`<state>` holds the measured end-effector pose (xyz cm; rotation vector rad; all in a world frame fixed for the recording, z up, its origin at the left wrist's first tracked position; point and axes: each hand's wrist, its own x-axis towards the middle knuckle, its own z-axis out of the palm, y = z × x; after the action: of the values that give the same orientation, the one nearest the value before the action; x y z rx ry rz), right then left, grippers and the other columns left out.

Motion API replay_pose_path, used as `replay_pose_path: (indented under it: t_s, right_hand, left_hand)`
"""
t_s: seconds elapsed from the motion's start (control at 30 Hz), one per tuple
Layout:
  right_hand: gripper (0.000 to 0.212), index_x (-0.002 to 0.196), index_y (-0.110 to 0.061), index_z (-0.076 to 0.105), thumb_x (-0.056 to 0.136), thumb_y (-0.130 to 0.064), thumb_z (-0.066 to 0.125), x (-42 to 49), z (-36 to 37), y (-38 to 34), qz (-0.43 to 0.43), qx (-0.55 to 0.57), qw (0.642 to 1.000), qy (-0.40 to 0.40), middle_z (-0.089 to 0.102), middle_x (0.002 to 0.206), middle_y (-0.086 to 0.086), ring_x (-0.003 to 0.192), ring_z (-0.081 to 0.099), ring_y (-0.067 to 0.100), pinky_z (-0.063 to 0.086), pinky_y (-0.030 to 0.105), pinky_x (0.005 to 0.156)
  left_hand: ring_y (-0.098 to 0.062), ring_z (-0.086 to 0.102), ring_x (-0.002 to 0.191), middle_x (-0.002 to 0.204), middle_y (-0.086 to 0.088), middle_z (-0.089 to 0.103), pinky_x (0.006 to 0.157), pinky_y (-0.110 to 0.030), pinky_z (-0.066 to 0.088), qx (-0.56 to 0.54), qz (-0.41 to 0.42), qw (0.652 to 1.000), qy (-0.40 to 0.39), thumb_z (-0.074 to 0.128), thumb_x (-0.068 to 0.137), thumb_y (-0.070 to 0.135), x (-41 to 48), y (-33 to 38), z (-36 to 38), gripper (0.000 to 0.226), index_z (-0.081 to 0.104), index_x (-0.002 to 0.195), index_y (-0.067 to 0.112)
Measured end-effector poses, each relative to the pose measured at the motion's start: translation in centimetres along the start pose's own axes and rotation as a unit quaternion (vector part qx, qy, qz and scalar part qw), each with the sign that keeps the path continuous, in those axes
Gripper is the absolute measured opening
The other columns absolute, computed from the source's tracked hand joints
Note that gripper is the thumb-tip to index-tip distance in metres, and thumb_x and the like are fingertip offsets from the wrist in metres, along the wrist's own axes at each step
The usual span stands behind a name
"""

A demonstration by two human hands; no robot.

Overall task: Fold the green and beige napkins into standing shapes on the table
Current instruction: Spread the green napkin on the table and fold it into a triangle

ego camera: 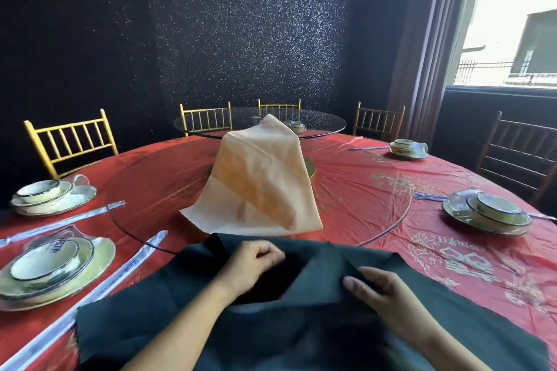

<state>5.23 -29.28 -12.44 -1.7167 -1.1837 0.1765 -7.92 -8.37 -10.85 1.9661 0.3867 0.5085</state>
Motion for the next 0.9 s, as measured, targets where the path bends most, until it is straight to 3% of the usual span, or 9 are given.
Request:
replay_pose_path:
  t_s: [0.1, 0.17, 0.23, 0.33, 0.47, 0.53, 0.6, 0.77, 0.9]
  right_hand:
    - [0.039, 0.082, -0.002, 0.06, 0.079, -0.041, 0.068, 1.5, 0.5, -1.0, -0.001, 0.029, 0.999, 0.033, 0.053, 0.069, -0.006, 0.069, 0.046, 0.004, 0.042, 0.025, 0.066]
    - [0.009, 0.086, -0.015, 0.064, 0.082, -0.022, 0.068, 2.3, 0.8, -1.8, -0.015, 0.017, 0.999, 0.032, 0.06, 0.073, -0.004, 0.07, 0.05, 0.002, 0.044, 0.024, 0.069]
    - [0.012, 0.077, -0.024, 0.062, 0.083, -0.015, 0.066, 3.0, 1.4, -2.5, -0.042, -0.027, 0.997, 0.051, 0.058, 0.069, -0.009, 0.064, 0.048, -0.003, 0.041, 0.017, 0.065]
    - [0.015, 0.073, -0.022, 0.065, 0.079, -0.036, 0.061, 3.8, 2.1, -3.2, -0.088, -0.105, 0.981, 0.139, 0.054, 0.08, -0.014, 0.079, 0.05, 0.001, 0.036, 0.009, 0.072]
    - [0.008, 0.072, -0.018, 0.067, 0.077, -0.022, 0.071, 5.0, 2.0, -3.3, -0.076, -0.126, 0.967, 0.207, 0.055, 0.114, -0.008, 0.106, 0.043, 0.011, 0.034, 0.028, 0.091]
    - [0.019, 0.065, -0.022, 0.06, 0.078, -0.017, 0.072, 5.4, 1.7, -3.8, -0.063, -0.089, 0.976, 0.189, 0.062, 0.084, -0.022, 0.083, 0.051, -0.004, 0.038, 0.018, 0.077]
    - [0.029, 0.062, -0.026, 0.053, 0.081, -0.013, 0.07, 5.8, 1.6, -3.9, -0.029, -0.047, 0.984, 0.172, 0.059, 0.059, -0.017, 0.061, 0.052, -0.005, 0.035, 0.009, 0.058]
    - [0.026, 0.063, -0.022, 0.055, 0.078, -0.008, 0.071, 6.3, 1.7, -4.5, -0.02, 0.005, 0.983, 0.182, 0.058, 0.06, -0.008, 0.055, 0.05, -0.001, 0.037, 0.01, 0.054]
    - [0.029, 0.063, -0.023, 0.056, 0.075, -0.004, 0.073, 6.4, 1.5, -4.8, -0.033, 0.026, 0.983, 0.178, 0.059, 0.057, -0.01, 0.056, 0.05, 0.001, 0.037, 0.012, 0.056]
  left_hand:
    - [-0.007, 0.063, 0.065, 0.07, 0.002, 0.07, 0.065, -0.019, 0.05, -0.158, -0.055, 0.985, 0.03, 0.059, 0.088, 0.017, 1.0, 3.1, -0.6, 0.016, 0.068, 0.078, 0.009]
    - [-0.016, 0.064, 0.07, 0.077, -0.006, 0.071, 0.069, -0.027, 0.051, -0.177, -0.062, 0.982, 0.026, 0.059, 0.088, 0.019, 1.3, 4.4, -0.6, 0.016, 0.069, 0.079, 0.01]
    - [-0.022, 0.062, 0.077, 0.083, -0.012, 0.069, 0.073, -0.031, 0.05, -0.19, -0.065, 0.979, 0.02, 0.058, 0.089, 0.019, 1.5, 5.2, -0.3, 0.017, 0.069, 0.081, 0.008]
    - [-0.023, 0.062, 0.08, 0.085, -0.012, 0.07, 0.075, -0.031, 0.049, -0.187, -0.058, 0.981, 0.001, 0.056, 0.091, 0.018, 1.4, 5.9, 0.2, 0.019, 0.069, 0.083, 0.006]
    - [-0.022, 0.064, 0.082, 0.086, -0.009, 0.071, 0.079, -0.032, 0.05, -0.185, -0.044, 0.982, -0.019, 0.058, 0.088, 0.025, 1.1, 5.9, 0.3, 0.021, 0.07, 0.087, 0.009]
    - [-0.021, 0.065, 0.088, 0.089, -0.005, 0.072, 0.084, -0.032, 0.05, -0.209, -0.055, 0.976, -0.014, 0.06, 0.08, 0.038, 1.1, 5.9, 0.1, 0.029, 0.071, 0.089, 0.012]
    - [-0.011, 0.066, 0.091, 0.091, 0.004, 0.073, 0.087, -0.025, 0.049, -0.208, -0.049, 0.977, -0.013, 0.06, 0.076, 0.049, 0.8, 6.0, -0.2, 0.032, 0.07, 0.09, 0.021]
    - [-0.011, 0.063, 0.081, 0.085, 0.001, 0.07, 0.077, -0.018, 0.051, -0.149, 0.019, 0.989, -0.009, 0.069, 0.079, 0.008, 0.4, 6.6, 0.2, 0.012, 0.068, 0.087, 0.018]
    - [-0.008, 0.065, 0.075, 0.082, 0.001, 0.07, 0.071, -0.015, 0.053, -0.146, 0.03, 0.989, 0.022, 0.06, 0.085, -0.002, 0.7, 7.1, 0.2, 0.019, 0.069, 0.087, 0.015]
